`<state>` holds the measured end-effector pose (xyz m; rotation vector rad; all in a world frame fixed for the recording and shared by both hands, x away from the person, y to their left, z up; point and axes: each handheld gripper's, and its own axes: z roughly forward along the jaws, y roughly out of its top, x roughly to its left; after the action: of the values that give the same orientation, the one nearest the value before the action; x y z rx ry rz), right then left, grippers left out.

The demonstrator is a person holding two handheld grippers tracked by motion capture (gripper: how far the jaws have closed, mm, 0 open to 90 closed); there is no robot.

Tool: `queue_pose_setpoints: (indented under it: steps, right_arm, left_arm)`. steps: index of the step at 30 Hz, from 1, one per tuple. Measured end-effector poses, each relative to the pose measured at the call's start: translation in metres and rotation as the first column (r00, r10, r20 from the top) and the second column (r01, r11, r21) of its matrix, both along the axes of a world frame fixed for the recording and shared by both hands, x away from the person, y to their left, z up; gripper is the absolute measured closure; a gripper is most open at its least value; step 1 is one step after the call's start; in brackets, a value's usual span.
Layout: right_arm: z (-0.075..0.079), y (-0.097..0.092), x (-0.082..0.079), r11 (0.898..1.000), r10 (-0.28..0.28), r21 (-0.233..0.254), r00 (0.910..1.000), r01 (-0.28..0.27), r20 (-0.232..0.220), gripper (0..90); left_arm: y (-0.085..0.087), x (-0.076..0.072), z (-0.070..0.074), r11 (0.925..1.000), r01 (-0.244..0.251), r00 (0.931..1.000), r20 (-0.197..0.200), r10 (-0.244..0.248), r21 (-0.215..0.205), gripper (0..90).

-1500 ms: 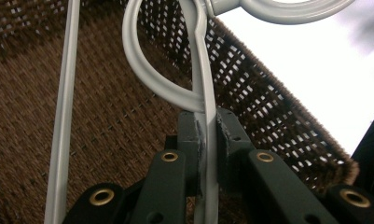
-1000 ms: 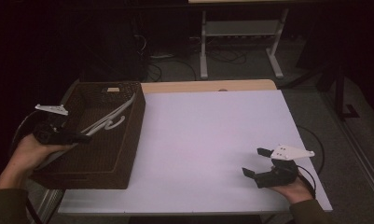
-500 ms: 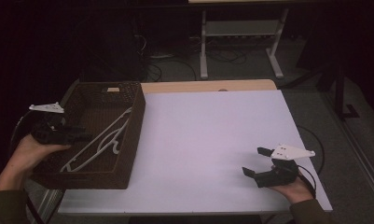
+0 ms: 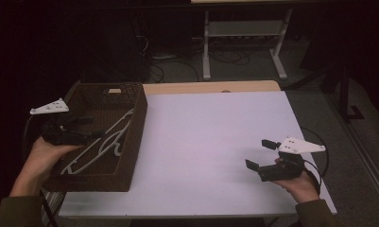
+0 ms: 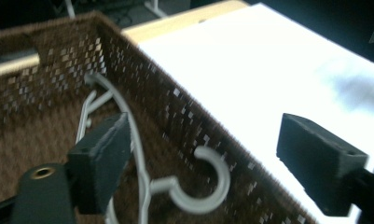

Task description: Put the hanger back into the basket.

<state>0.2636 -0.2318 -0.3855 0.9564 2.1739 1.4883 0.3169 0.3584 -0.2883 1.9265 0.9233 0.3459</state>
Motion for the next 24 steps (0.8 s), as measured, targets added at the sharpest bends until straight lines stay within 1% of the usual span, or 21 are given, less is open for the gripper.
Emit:
queue_pose_setpoints:
  steps: [3, 5, 11, 14, 15, 16, 19, 24]
  right_arm:
    - [0.007, 0.003, 0.001, 1.000, 0.004, -0.003, 0.9999, -0.004, 0.014, 4.7]
    - [0.011, 0.004, 0.002, 1.000, 0.007, -0.002, 0.9997, -0.007, 0.024, 4.3]
    - [0.027, 0.008, 0.006, 1.000, 0.016, 0.025, 0.9985, -0.017, 0.053, 3.0]
    - [0.036, 0.011, 0.009, 0.999, 0.022, 0.026, 0.9974, -0.023, 0.068, 2.0]
    - [0.038, 0.011, 0.010, 0.999, 0.021, 0.026, 0.9971, -0.023, 0.074, 1.7]
    - [0.041, 0.012, 0.011, 0.999, 0.019, 0.029, 0.9965, -0.021, 0.082, 1.7]
    - [0.048, 0.013, 0.013, 0.998, 0.026, 0.052, 0.9956, -0.030, 0.090, 1.7]
    - [0.059, 0.013, 0.016, 0.996, 0.021, 0.081, 0.9941, -0.030, 0.107, 1.6]
  left_arm:
    - [-0.009, -0.004, 0.003, 0.9994, -0.004, 0.9991, 0.041, 0.005, -0.033, 13.4]
    - [-0.015, -0.007, 0.003, 0.9984, 0.000, 0.9982, 0.060, 0.004, -0.056, 11.6]
    - [-0.034, -0.012, -0.001, 0.9950, 0.011, 0.9948, 0.102, -0.001, -0.099, 5.7]
    - [-0.045, -0.014, -0.005, 0.9921, 0.023, 0.9926, 0.121, -0.008, -0.123, 3.1]
    - [-0.049, -0.014, -0.007, 0.9917, 0.029, 0.9914, 0.130, -0.013, -0.125, 2.8]
    - [-0.052, -0.015, -0.008, 0.9899, 0.035, 0.9897, 0.142, -0.015, -0.138, 2.4]
    - [-0.059, -0.015, -0.012, 0.9853, 0.052, 0.9863, 0.163, -0.025, -0.163, 2.4]
    - [-0.070, -0.016, -0.016, 0.9713, 0.070, 0.9835, 0.178, -0.030, -0.227, 2.5]
